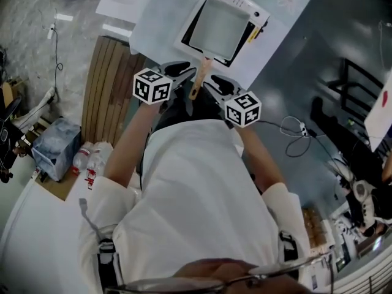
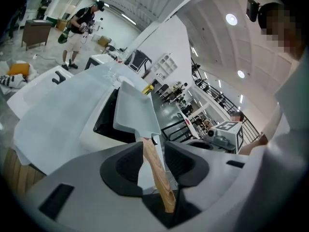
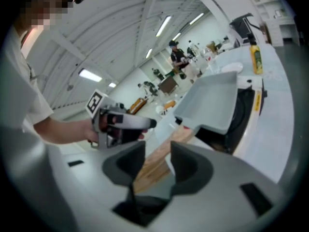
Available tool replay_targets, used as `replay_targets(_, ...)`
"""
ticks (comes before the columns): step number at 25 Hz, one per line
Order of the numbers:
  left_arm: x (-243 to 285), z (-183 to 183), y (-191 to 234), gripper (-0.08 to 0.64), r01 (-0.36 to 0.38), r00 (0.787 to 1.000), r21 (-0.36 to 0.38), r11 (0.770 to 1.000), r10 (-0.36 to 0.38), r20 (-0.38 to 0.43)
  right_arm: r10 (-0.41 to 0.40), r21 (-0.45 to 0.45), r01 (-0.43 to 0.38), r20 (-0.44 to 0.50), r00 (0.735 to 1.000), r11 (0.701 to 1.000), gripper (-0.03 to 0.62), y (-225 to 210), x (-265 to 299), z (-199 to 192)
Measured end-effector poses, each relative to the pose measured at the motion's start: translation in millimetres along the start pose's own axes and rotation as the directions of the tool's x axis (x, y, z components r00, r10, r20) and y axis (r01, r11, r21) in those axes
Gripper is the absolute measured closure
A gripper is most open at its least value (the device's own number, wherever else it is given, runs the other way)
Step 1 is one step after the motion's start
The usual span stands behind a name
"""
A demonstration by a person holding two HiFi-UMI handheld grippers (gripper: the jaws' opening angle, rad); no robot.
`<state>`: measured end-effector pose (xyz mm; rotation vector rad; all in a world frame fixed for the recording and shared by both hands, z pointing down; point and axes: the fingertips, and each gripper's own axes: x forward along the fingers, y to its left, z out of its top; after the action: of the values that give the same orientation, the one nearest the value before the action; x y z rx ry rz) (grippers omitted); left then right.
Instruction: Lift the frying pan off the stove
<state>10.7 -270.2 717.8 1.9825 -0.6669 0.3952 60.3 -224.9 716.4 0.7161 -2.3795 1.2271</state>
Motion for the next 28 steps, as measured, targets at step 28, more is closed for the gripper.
replay_targets(28, 84.8, -33.0, 6.1, 0.322, 0.252, 0.937, -0.231, 0.94, -0.296, -0.184, 0.291, 0.179, -0.269, -0.112, 0.95, 0.946, 0.36, 21.2, 66.0, -41.6)
